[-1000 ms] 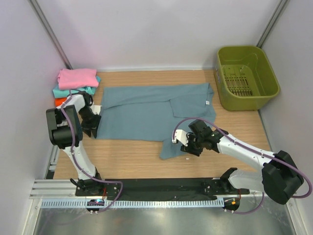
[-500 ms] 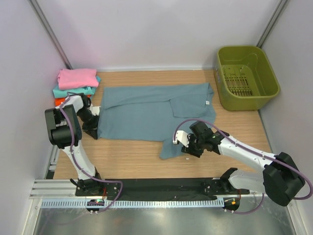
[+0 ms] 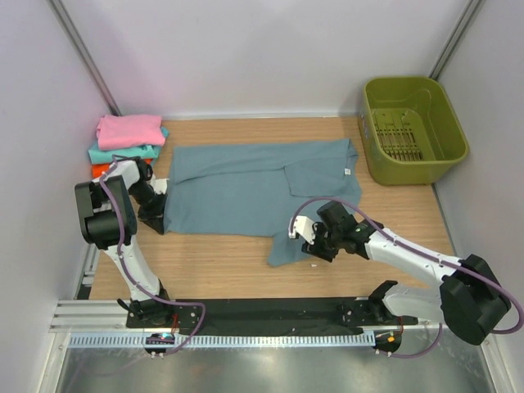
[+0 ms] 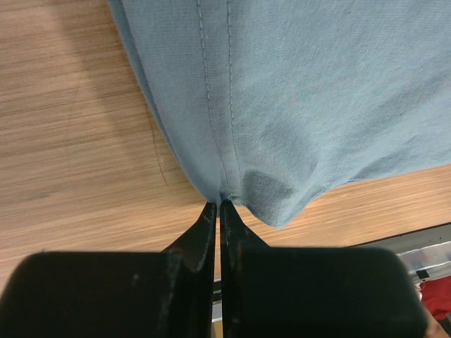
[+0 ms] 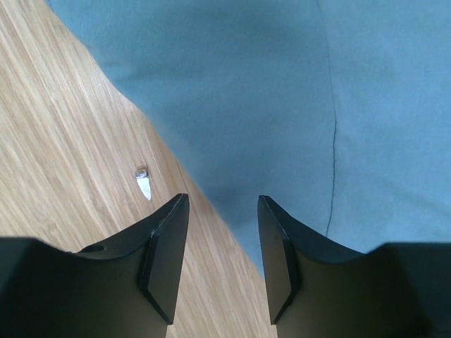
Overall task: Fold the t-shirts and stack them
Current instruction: Fold the tshirt
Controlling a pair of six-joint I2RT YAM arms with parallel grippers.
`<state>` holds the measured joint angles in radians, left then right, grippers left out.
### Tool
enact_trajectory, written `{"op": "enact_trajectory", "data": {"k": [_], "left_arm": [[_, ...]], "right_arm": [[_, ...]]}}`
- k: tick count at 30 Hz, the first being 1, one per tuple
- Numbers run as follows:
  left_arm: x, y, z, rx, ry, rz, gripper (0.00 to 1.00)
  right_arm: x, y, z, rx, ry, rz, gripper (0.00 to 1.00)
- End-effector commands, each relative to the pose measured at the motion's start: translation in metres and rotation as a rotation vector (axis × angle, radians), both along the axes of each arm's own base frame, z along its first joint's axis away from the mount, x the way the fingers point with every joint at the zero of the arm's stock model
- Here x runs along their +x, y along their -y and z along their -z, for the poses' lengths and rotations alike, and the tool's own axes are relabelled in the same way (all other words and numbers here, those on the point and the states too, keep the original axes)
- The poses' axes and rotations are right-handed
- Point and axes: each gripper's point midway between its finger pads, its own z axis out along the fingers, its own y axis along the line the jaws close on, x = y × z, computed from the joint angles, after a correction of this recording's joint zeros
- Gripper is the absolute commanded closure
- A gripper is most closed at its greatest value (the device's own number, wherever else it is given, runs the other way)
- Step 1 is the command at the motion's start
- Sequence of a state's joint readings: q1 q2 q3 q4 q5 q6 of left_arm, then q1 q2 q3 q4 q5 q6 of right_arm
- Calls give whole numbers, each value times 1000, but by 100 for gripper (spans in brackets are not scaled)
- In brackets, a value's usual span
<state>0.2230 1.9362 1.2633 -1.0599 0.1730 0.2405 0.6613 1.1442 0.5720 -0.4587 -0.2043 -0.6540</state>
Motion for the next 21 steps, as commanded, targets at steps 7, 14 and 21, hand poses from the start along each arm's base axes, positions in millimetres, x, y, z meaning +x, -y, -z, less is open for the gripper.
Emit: {"op": "enact_trajectory", "data": {"k": [7, 14, 21], "left_arm": [[1, -1, -13, 2, 21, -7, 100], [3, -1, -14, 1, 26, -6, 100], [6, -1, -15, -3, 35, -7, 100]], "right_arm": [[1, -9, 10, -19, -18, -92, 51], [15, -2, 5, -44, 59, -41, 97], [74, -26, -61, 8, 261, -3, 99]]}}
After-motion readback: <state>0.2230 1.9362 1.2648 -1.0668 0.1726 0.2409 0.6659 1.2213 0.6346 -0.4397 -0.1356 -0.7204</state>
